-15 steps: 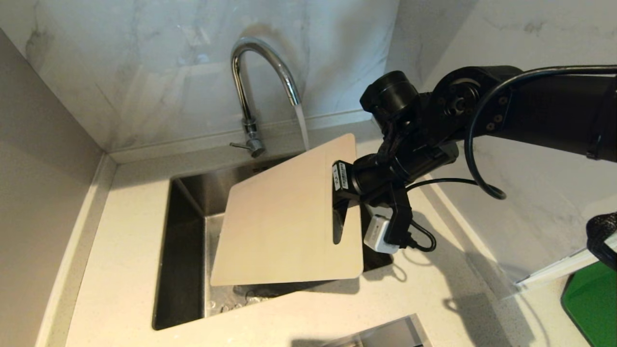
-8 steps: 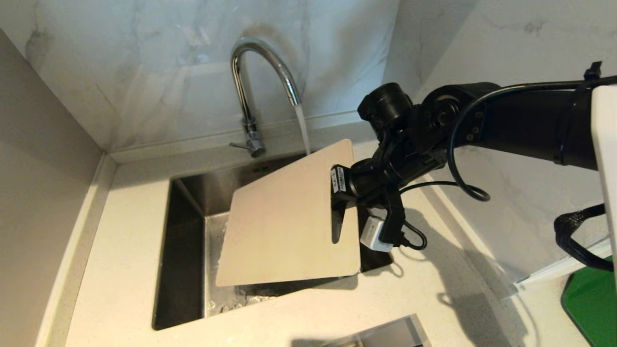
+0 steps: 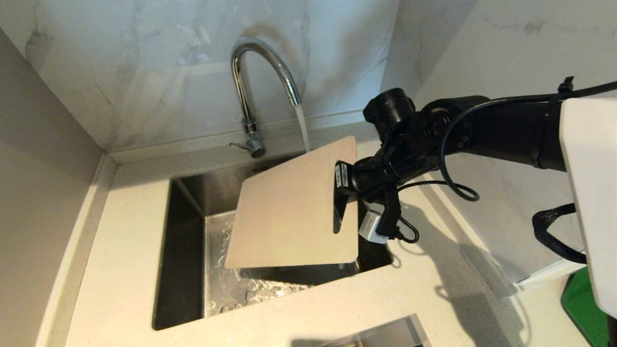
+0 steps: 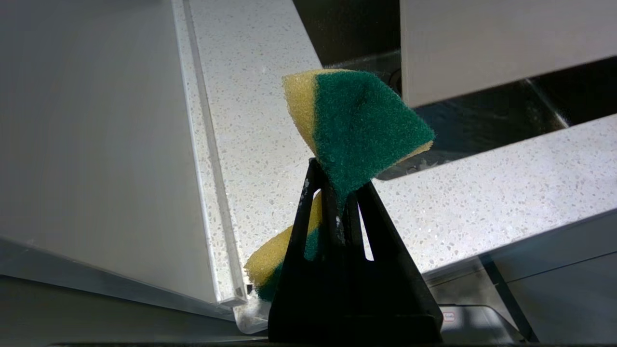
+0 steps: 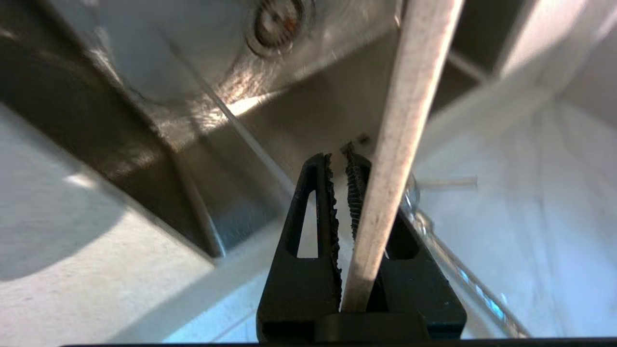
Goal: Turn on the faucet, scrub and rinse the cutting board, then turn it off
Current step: Scrub the cutting board underwater
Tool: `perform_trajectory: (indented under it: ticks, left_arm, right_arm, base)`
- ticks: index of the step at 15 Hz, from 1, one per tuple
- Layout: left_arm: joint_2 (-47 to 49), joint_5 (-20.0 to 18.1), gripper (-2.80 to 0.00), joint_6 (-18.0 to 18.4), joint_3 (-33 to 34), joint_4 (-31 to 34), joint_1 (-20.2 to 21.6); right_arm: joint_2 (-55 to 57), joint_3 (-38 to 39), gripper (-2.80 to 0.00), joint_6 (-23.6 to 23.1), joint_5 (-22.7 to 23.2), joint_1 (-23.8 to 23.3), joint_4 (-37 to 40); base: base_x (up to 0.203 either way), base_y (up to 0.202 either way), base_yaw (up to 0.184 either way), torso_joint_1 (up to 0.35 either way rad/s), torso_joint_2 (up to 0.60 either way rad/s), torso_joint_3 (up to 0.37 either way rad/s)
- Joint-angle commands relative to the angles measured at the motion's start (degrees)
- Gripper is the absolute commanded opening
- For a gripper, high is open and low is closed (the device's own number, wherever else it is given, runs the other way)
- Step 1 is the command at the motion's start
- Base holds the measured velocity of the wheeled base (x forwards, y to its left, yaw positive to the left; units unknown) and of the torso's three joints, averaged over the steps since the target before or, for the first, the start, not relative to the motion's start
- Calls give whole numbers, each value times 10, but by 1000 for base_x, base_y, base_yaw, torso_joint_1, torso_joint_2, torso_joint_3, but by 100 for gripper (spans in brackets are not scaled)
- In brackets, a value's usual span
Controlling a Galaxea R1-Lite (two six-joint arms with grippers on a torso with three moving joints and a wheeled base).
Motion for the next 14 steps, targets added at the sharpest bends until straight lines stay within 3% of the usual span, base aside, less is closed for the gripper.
perform_trajectory:
  ticks: [1, 14]
  left_arm:
    - [0, 0, -280, -1, 1, 0, 0]
    - [0, 0, -280, 0, 1, 0, 0]
  right_arm:
    - [13, 0, -280, -9, 8, 0, -4]
    - [42, -1, -280, -9, 12, -50, -34]
  base:
    - [0, 0, 0, 0, 0, 0]
    - [0, 0, 0, 0, 0, 0]
